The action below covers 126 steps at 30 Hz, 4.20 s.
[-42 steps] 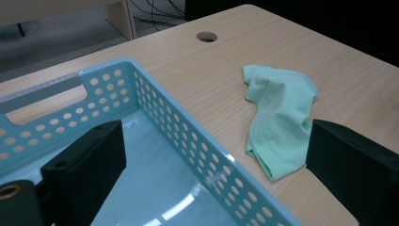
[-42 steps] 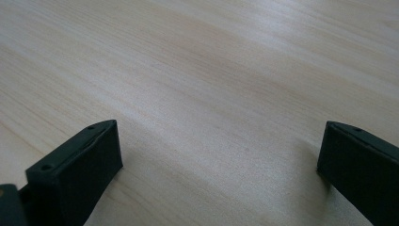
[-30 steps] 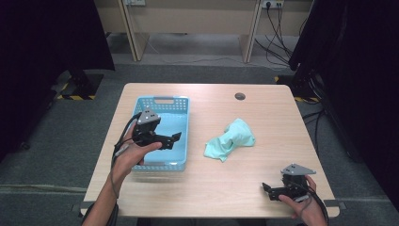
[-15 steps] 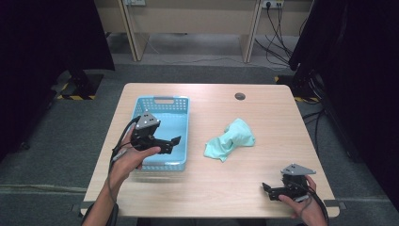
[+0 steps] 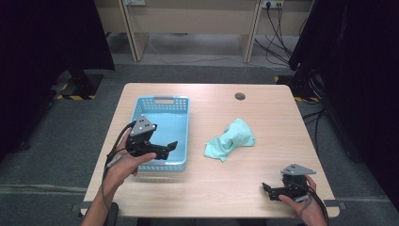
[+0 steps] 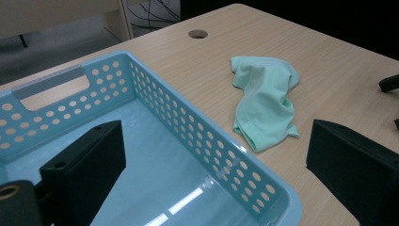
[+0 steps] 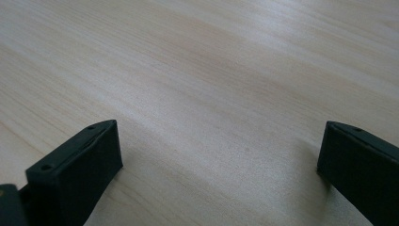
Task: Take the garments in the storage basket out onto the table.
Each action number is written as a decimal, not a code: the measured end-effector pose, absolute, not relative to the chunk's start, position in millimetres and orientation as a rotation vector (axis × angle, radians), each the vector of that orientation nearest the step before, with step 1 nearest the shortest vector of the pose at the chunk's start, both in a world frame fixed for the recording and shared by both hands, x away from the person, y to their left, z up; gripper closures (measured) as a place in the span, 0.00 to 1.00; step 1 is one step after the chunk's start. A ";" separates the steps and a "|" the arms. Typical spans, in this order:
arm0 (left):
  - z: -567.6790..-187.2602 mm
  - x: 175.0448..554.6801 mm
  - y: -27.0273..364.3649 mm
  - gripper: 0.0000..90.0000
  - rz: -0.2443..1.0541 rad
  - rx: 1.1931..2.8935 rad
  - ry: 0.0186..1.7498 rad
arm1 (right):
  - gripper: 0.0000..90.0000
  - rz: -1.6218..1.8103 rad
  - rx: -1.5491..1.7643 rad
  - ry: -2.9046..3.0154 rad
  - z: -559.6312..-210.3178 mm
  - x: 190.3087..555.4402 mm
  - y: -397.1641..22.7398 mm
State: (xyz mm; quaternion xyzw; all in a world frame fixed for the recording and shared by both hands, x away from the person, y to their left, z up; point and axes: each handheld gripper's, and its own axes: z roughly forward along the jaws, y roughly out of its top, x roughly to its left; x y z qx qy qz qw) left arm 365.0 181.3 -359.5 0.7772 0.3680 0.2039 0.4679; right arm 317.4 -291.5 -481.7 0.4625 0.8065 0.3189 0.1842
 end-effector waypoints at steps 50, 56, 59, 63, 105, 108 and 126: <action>-369.0 323.4 198.8 0.05 0.517 1.878 0.896 | 0.00 0.899 1.304 2.274 -481.7 317.4 -291.5; -372.8 318.4 203.7 0.05 0.518 1.870 0.907 | 0.00 0.900 1.305 2.273 -481.7 317.4 -291.4; -375.1 316.5 206.1 0.05 0.516 1.867 0.913 | 0.00 0.900 1.305 2.273 -481.7 317.4 -291.4; -377.7 314.0 208.7 0.05 0.513 1.863 0.919 | 0.00 0.899 1.304 2.274 -481.7 317.4 -291.5; -405.1 282.9 220.5 0.05 0.478 1.874 0.927 | 0.00 0.900 1.307 2.271 -481.7 317.4 -291.2; -409.1 279.9 222.4 0.05 0.468 1.876 0.935 | 0.00 0.900 1.309 2.271 -481.7 317.4 -291.2; -419.2 268.7 229.5 0.05 0.462 1.864 0.961 | 0.00 0.900 1.308 2.271 -481.7 317.4 -291.1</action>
